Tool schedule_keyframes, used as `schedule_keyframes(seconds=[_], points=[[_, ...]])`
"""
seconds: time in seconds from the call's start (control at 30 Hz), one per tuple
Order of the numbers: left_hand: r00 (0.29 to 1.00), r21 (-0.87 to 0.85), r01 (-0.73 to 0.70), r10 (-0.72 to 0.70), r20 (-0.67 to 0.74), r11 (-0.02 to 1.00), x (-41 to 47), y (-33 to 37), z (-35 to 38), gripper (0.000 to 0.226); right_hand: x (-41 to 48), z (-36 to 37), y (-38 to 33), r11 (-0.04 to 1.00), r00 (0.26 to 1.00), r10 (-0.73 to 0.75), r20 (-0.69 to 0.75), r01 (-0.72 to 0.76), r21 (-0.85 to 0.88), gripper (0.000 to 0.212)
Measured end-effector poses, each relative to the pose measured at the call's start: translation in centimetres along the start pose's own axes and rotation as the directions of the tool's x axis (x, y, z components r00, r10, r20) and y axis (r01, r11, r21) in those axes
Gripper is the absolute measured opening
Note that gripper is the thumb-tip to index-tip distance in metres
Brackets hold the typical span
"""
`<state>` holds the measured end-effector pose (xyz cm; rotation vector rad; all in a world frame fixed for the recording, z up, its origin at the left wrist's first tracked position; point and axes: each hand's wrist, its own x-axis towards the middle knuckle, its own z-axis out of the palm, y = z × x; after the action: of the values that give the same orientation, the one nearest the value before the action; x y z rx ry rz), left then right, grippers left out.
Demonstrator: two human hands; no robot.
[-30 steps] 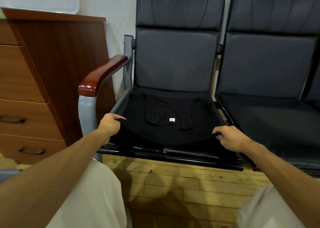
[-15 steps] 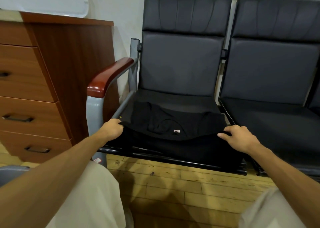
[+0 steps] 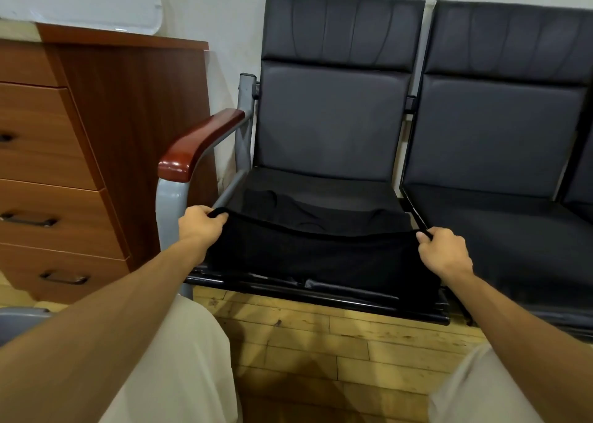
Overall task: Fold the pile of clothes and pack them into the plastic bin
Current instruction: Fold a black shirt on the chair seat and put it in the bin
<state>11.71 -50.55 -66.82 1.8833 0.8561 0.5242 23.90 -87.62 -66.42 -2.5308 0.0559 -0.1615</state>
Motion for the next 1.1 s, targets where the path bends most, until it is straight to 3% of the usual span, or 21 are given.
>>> schedule_keyframes(seconds=[0.07, 0.17, 0.27, 0.33, 0.47, 0.63, 0.87, 1.0, 1.1], points=[[0.994, -0.106, 0.024, -0.013, 0.107, 0.994, -0.1, 0.3, 0.5, 0.021, 0.2, 0.1, 0.0, 0.997, 0.999, -0.044, 0.012, 0.043, 0.068, 0.035], [0.973, -0.104, 0.032, -0.007, 0.230, 0.994, -0.2, 0.4, 0.8, 0.021, 0.5, 0.1, 0.0, 0.970, 0.994, -0.079, 0.081, 0.058, 0.236, 0.029], [0.971, -0.090, 0.020, 0.002, 0.239, 0.996, -0.1, 0.1, 0.6, 0.021, -0.1, 0.1, -0.4, 0.890, 0.956, -0.132, 0.262, -0.002, 0.455, 0.023], [0.972, -0.125, 0.045, -0.014, 0.234, 0.991, -0.2, 0.0, 0.5, 0.020, -0.7, -0.4, -0.7, 0.873, 0.920, -0.147, 0.363, -0.052, 0.484, 0.021], [0.982, -0.111, 0.047, -0.025, 0.188, 0.993, 0.4, 0.3, 0.5, 0.021, 0.4, -0.6, -1.0, 0.866, 0.897, -0.107, 0.429, -0.128, 0.484, 0.025], [0.994, -0.033, -0.055, 0.058, 0.091, 0.998, 3.3, 2.0, 2.2, 0.020, 4.6, 0.1, -2.4, 0.904, 0.956, -0.091, 0.278, -0.038, 0.426, 0.018], [1.000, 0.028, -0.012, 0.012, -0.013, 1.000, 10.3, 4.9, 6.6, 0.021, 11.8, 1.8, -4.5, 0.943, 0.987, -0.093, 0.131, 0.045, 0.330, 0.017], [1.000, 0.164, -0.003, 0.005, -0.010, 0.986, 14.3, 4.7, 9.0, 0.024, 15.2, 4.2, -4.0, 0.978, 0.986, -0.090, 0.137, 0.061, 0.199, 0.022], [0.998, 0.285, 0.041, -0.028, -0.052, 0.958, 16.2, 3.5, 10.7, 0.039, 16.7, 6.3, -3.1, 0.996, 0.984, -0.091, 0.151, 0.087, 0.033, 0.027]])
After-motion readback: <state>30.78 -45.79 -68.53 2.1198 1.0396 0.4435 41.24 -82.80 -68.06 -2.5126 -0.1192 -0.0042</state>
